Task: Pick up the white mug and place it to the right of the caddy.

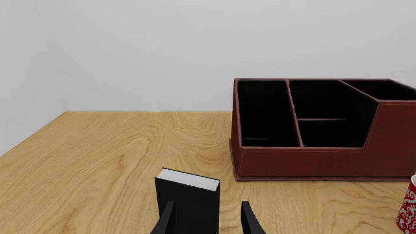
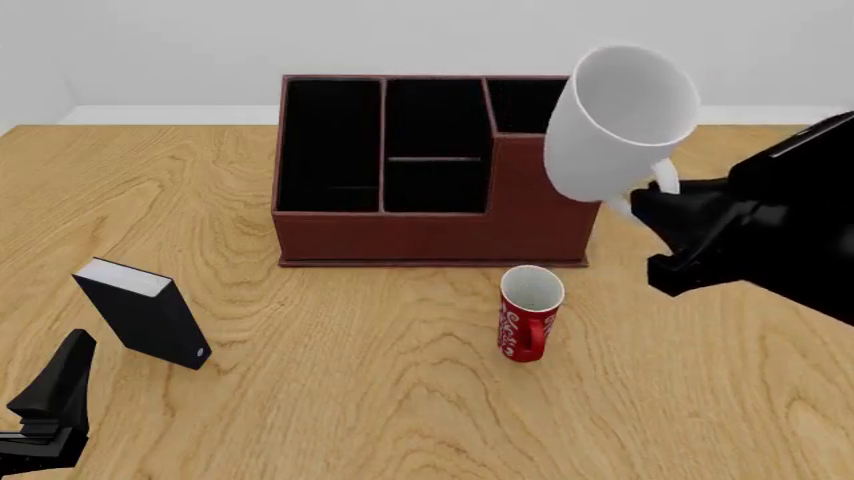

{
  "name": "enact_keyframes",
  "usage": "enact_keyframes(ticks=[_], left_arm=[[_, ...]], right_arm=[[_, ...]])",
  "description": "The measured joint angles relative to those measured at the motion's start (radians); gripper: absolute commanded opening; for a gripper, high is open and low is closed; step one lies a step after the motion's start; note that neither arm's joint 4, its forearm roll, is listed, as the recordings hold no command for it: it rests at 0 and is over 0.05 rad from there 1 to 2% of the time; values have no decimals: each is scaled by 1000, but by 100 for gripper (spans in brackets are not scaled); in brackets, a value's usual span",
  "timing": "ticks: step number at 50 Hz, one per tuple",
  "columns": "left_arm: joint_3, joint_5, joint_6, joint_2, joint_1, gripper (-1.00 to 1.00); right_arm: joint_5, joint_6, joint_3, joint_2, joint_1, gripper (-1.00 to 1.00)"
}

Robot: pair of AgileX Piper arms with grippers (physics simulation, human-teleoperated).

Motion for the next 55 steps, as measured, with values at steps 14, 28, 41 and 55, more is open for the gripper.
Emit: enact_keyframes(ticks=[14,28,41,55], left_arm=[[0,0,0,0,0,100],[0,0,0,0,0,100],[0,0,0,0,0,100],[0,0,0,0,0,100]], right_arm=[[34,-3,48,-94,-95,-100],[69,-8,74,-162,-180,-100],[92,-20,95,-210,-260,-100],[111,-17,94,-236,-335,-100]])
